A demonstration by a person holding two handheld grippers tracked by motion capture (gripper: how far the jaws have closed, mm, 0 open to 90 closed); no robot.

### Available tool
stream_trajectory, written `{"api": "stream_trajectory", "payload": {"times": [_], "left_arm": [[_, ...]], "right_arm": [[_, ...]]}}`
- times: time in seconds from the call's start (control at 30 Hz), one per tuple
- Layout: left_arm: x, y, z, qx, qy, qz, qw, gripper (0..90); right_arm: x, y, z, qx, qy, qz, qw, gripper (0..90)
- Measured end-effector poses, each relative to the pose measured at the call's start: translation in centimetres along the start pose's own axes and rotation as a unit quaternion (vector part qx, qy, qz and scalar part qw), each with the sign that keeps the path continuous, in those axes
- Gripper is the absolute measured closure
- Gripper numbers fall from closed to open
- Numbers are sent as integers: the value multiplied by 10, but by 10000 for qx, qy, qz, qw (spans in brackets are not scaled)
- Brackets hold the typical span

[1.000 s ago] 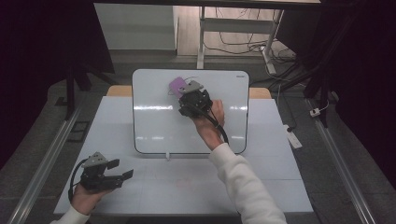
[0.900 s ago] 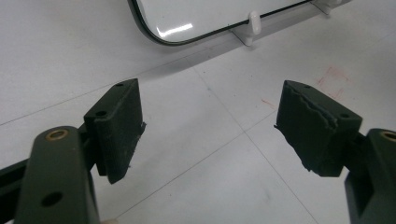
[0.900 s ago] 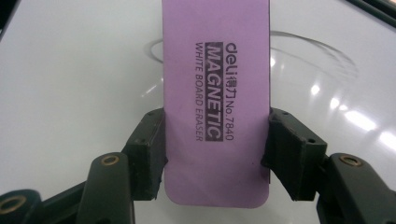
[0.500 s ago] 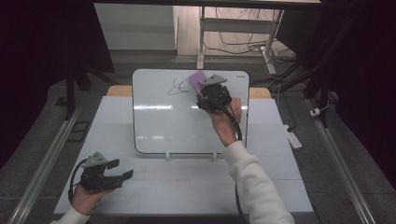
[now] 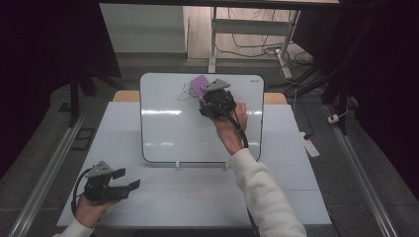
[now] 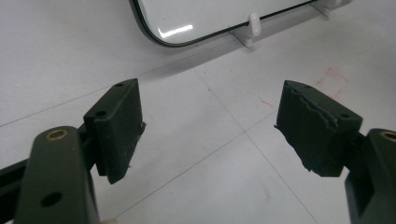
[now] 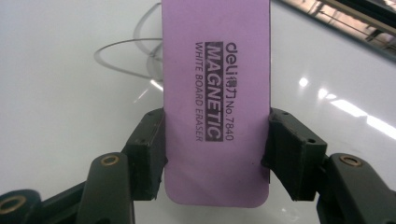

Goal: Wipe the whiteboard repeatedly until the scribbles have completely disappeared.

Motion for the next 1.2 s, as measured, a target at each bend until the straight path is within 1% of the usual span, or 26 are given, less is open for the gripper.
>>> {"api": "stream_trajectory", "payload": {"times": [0.03,0.1,0.13,0.17,0.2,0.23,0.27,0.3,0.37,0.4,0.43,0.47,0.57,0.6,0.67,0.7,0.77,0.8,0.83,0.87,0.9,1.0,1.03,1.07,1.1,1.2], "left_arm": [[0,0,0,8,-1,-1,10000,235],[0,0,0,9,5,-4,10000,234],[0,0,0,2,2,0,10000,234],[0,0,0,0,3,4,10000,235],[0,0,-1,-3,19,13,10000,235],[0,0,-1,-3,10,17,10000,235],[0,0,-1,3,11,17,10000,234],[0,0,-1,4,12,15,10000,234],[0,0,0,0,23,11,10000,234],[0,0,0,-1,19,11,10000,234],[0,0,0,1,16,12,10000,234],[0,0,0,0,17,11,10000,234],[0,0,0,3,18,4,10000,234],[0,-1,0,5,4,3,10000,234],[0,-1,0,1,2,-4,10000,234],[0,-1,0,4,2,-10,10000,234],[0,-1,0,3,15,-15,10000,234],[0,-1,0,1,11,-15,10000,234],[0,-1,0,-1,11,-16,10000,234],[0,-1,0,3,10,-16,10000,234],[0,-1,0,3,1,-12,10000,234],[0,-1,0,2,12,-18,10000,234],[0,-2,0,6,9,-23,10000,234],[0,-2,1,14,6,-28,10000,234],[0,-2,1,15,7,-28,10000,234],[0,-1,1,6,13,-15,10000,233]], "right_arm": [[0,0,-3,-14,39,-17,10000,413],[1,2,1,-117,-109,1,9999,413],[1,2,1,-117,-109,1,9999,413],[2,4,5,-83,-131,8,9999,414],[3,8,17,96,-120,6,9999,414],[3,8,17,96,-120,6,9999,414],[4,11,24,195,-125,18,9997,414],[4,15,37,312,-229,59,9992,414],[3,19,48,363,-370,93,9986,414],[3,19,48,363,-370,93,9986,414],[2,21,53,362,-480,125,9981,414],[2,21,54,325,-527,143,9980,414],[2,20,52,346,-535,151,9979,413],[2,20,50,290,-576,158,9978,413],[3,19,49,276,-554,142,9980,413],[3,18,45,227,-513,122,9984,413],[4,18,42,204,-490,97,9985,413],[5,16,36,113,-458,67,9989,413],[5,16,36,113,-458,67,9989,413],[6,14,30,10,-439,41,9990,413],[6,14,30,10,-439,41,9990,413],[9,13,23,-56,-356,8,9994,413],[10,14,22,-107,-375,9,9992,413],[10,14,22,-107,-375,9,9992,413],[13,15,23,-186,-446,-12,9988,413],[17,18,27,-175,-483,-26,9987,413]]}}
Point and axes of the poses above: each handheld gripper's, and its own axes: y roughly forward along the jaws, x roughly out of its top, z roughly to its left, the point moved 10 cm from there along y, roughly forward along the jaws, and after that the axes turned 8 degrees about x, right-handed, at the moved point
